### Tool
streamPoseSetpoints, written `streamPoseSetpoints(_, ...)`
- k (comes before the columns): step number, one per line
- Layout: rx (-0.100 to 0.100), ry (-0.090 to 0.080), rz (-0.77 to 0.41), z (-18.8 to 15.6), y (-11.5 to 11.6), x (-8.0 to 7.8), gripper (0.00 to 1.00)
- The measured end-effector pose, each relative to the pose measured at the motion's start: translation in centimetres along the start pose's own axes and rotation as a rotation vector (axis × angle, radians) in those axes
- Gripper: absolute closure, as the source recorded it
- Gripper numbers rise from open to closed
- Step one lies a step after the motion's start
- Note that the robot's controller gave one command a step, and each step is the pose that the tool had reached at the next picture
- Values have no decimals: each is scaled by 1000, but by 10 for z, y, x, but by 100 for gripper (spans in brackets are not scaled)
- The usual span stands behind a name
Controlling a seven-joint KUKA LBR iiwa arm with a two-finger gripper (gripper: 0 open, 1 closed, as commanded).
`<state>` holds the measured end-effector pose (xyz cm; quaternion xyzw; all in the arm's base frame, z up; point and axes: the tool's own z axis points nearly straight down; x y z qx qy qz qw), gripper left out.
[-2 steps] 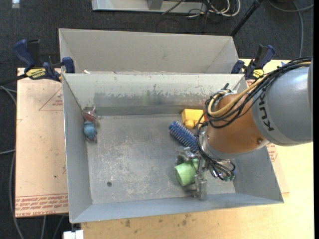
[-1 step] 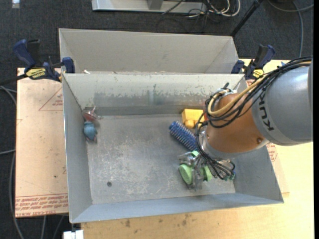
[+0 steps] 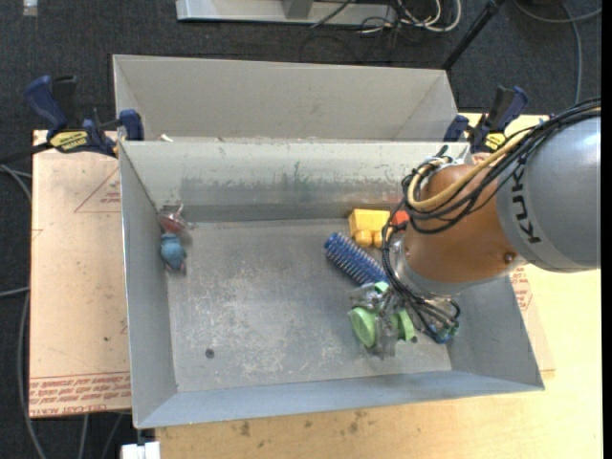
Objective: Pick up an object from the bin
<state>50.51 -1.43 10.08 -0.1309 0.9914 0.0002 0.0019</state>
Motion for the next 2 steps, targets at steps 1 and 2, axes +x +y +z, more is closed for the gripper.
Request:
streamPoseSetpoints(1, 0, 1, 2, -12, 0, -1, 100)
streamPoseSetpoints(2, 1, -1, 4, -53, 0, -2, 100)
